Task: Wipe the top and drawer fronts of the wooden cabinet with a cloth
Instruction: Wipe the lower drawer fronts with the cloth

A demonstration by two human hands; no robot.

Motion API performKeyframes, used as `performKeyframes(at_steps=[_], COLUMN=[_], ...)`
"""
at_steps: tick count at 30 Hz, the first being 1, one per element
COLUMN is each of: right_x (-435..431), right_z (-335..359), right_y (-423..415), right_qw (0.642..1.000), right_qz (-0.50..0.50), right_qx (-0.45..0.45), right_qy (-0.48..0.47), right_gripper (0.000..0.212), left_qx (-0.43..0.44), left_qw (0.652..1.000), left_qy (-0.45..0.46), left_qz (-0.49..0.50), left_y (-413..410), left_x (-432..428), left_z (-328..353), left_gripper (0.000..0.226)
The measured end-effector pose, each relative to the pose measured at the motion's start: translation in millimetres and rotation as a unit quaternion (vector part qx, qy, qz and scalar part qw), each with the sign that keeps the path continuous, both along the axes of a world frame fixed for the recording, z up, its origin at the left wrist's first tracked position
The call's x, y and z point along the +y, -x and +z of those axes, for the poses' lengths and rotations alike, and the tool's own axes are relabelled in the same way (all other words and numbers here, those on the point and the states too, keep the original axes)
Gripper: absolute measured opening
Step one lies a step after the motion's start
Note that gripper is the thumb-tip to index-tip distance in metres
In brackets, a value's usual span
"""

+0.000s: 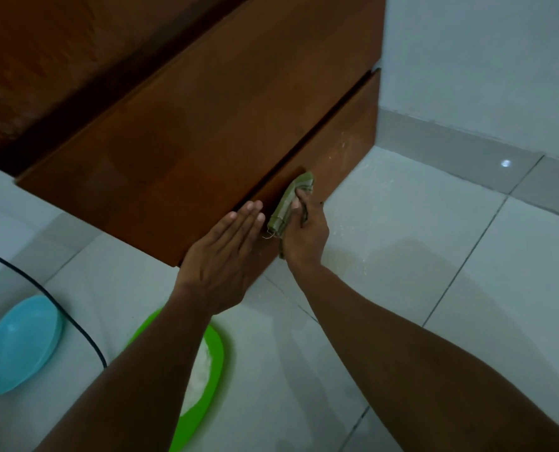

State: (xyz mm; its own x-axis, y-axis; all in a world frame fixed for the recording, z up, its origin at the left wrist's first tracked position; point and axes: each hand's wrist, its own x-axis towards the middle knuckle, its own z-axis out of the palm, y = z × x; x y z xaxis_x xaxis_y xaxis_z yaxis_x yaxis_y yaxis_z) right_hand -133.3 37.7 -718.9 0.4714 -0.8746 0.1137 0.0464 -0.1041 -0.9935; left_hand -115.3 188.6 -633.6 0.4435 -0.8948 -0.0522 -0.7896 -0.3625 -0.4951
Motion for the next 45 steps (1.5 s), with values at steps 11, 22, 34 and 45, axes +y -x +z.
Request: performKeyframes(at_steps=[11, 22, 34, 45], right_x=[71.3, -38.5, -153.9, -178.2], right_z=[3.0, 0.7, -9.0, 1.7], right_y=[-1.0, -57.7, -90.2, -81.2], right_qw=[0.993, 0.997, 0.993, 0.955], right_qz=[0.118, 0.072, 0.056, 0.013], right_qx=[-0.018, 0.012, 0.071, 0.118], right_qy=[0.002, -0.018, -0.081, -0.270], right_gripper=[0.057, 0.056, 0.052, 0.047], left_qx=[-0.005, 0.034, 0.023, 0.056], left_qw=[0.999, 0.996, 0.996, 0.998], left_qy=[0.045, 0.076, 0.081, 0.042], left_qz=[0.004, -0.029, -0.033, 0.000], left_y=[23.4, -6.7, -31.7, -26.0], left_x=[54.6, -16.1, -91.4, -87.8], left_z=[-1.3, -8.1, -14.3, -4.0], left_gripper=[0.075, 0.068, 0.069, 0.071])
